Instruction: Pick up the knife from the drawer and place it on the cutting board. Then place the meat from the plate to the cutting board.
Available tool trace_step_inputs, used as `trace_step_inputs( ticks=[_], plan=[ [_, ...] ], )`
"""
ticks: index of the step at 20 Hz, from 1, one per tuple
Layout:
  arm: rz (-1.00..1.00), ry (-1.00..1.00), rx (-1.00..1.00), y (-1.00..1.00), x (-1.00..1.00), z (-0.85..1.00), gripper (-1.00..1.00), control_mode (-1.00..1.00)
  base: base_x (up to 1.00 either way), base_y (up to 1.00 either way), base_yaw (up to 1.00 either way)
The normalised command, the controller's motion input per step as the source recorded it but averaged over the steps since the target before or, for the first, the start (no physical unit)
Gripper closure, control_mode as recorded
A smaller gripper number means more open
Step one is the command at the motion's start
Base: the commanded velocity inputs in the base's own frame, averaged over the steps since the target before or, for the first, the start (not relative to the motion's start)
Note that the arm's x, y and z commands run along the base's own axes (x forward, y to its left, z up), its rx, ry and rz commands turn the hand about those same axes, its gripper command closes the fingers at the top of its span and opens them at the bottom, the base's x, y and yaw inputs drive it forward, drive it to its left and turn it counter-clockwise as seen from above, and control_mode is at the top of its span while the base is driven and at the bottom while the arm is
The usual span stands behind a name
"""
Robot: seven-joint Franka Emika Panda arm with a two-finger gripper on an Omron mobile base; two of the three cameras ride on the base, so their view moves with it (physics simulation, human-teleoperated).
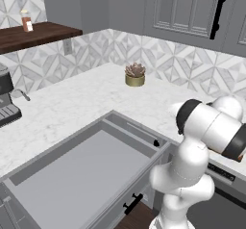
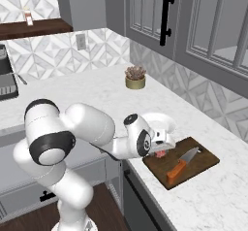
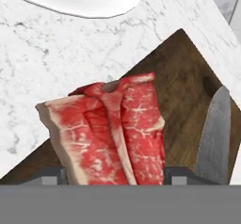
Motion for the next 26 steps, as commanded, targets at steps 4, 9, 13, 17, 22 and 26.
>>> trace_step_inputs(
  ticks=[4,9,13,17,22,26],
  plan=[
    [0.0,0.01,0.04,-0.36,-0.03,0.0,1.0,-1.0,0.0,0.0,0.0],
    [0.0,0.0,0.03,-0.43,-0.01,0.0,1.0,-1.0,0.0,0.0,0.0],
    [0.0,0.0,0.02,-0.39,-0.11,0.07,1.0,-1.0,0.0,0.0,0.0],
    [0.0,0.0,0.02,-0.22,-0.02,0.01,1.0,-1.0,0.0,0.0,0.0],
    [0.0,0.0,0.01,-0.08,-0.06,0.11,1.0,-1.0,0.0,0.0,0.0],
    [0.0,0.0,0.0,-0.01,-0.18,0.23,-1.0,-1.0,0.0,0.0,0.0]
  ],
)
